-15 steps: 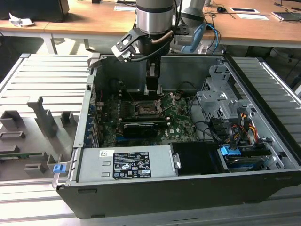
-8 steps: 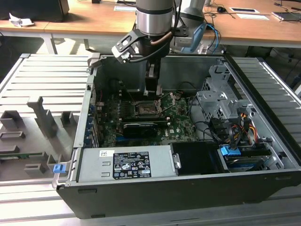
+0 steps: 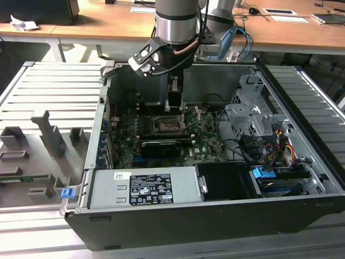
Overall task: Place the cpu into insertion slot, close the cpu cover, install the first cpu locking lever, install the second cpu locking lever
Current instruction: 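Place the cpu into insertion slot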
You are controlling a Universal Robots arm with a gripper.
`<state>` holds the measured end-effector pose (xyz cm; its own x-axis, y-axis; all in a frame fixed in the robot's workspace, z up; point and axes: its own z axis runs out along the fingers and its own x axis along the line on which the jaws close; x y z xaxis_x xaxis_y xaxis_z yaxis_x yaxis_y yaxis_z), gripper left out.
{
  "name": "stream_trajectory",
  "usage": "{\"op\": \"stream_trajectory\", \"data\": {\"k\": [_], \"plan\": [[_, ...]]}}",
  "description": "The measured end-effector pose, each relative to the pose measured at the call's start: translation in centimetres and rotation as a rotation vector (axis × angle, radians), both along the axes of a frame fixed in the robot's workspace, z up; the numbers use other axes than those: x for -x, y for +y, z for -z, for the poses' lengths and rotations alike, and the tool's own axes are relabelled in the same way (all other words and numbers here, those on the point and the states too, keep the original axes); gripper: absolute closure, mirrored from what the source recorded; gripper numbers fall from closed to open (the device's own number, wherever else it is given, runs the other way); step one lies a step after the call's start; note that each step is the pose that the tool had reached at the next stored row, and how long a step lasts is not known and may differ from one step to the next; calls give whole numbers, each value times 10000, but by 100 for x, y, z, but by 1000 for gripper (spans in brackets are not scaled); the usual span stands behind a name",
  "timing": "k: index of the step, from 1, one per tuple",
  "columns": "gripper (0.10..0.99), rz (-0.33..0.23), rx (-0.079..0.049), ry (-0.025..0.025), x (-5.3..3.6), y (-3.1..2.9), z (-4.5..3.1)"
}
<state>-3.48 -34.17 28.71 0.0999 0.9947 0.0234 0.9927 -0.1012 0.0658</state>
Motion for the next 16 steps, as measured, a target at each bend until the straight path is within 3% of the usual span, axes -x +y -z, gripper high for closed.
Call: {"op": "stream_trajectory", "data": {"k": [4,16], "plan": [[545,-967,-31,2,0,-1,38],[545,-1030,-96,-3,0,0,49]]}}
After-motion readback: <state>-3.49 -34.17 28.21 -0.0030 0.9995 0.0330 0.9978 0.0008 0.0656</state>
